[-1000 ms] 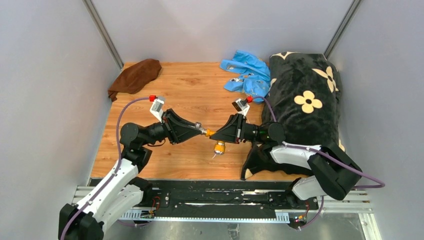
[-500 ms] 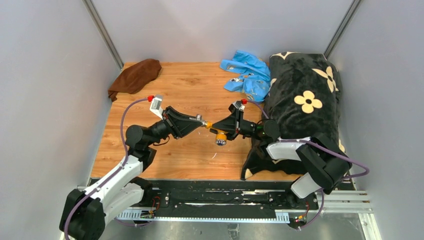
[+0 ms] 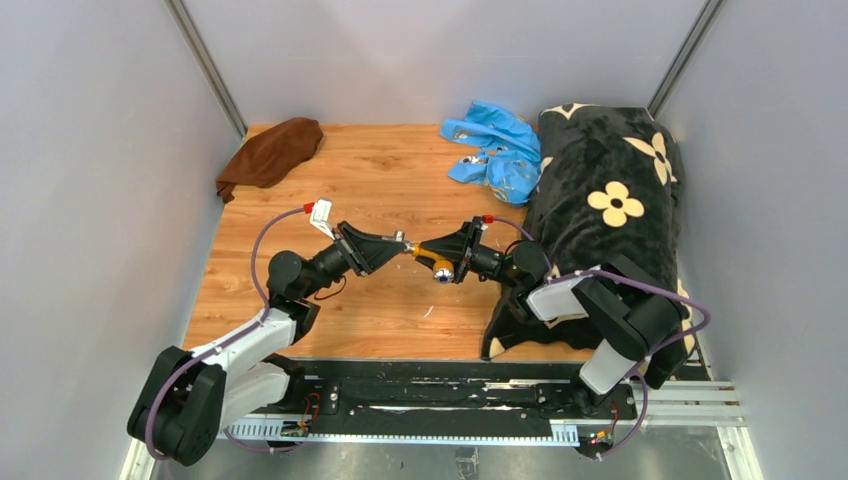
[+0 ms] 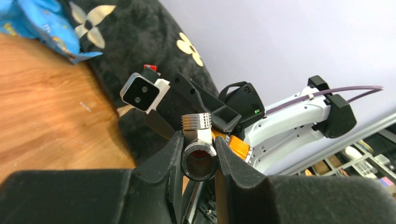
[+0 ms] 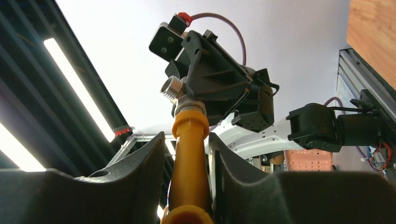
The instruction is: Install the water faucets
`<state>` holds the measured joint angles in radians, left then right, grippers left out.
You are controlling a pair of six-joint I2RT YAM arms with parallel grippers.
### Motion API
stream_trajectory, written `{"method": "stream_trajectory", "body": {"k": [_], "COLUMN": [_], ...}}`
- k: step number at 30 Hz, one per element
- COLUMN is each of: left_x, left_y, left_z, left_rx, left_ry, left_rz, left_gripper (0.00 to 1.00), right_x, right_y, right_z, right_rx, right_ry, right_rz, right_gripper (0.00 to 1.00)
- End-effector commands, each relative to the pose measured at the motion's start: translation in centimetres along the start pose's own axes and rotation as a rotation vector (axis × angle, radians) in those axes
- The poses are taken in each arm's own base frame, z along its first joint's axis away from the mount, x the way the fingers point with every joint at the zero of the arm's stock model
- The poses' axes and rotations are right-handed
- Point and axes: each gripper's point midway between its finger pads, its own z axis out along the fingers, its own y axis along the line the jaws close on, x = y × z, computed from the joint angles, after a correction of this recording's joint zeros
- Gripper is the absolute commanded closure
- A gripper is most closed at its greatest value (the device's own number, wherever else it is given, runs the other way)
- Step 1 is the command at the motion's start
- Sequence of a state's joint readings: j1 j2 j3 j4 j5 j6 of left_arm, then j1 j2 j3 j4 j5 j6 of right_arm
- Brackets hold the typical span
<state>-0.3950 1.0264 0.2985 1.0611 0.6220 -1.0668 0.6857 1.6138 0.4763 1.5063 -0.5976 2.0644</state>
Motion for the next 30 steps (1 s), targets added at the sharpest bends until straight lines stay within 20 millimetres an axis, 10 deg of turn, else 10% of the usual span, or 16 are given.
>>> {"method": "stream_trajectory", "body": {"k": [1,13,30], "left_x": [0.8,0.0,-1.0], "left_y": [1.0,3.0,6.0], "left_z": [-0.5,-1.8,-3.0], "left_rx": [-0.025,-0.085,-0.156], "left_ry": [0.000,-0.069,-0.098], "left_rz": [-0.032,-0.091,-0.194], "left_gripper": [1.00,1.00,1.00], "right_x": [-0.1,-0.6,-0.6], "right_y": [-0.3,-1.9,-6.0], "right_z": [0.8,0.5,-1.5], "right_rx": [-0.021,0.011,0.119], "right_ry": [0.018,-0.003,-0.014], "right_rz": [0.047,0.052,0.063], "right_gripper": [0.59,0.34,0.29]}}
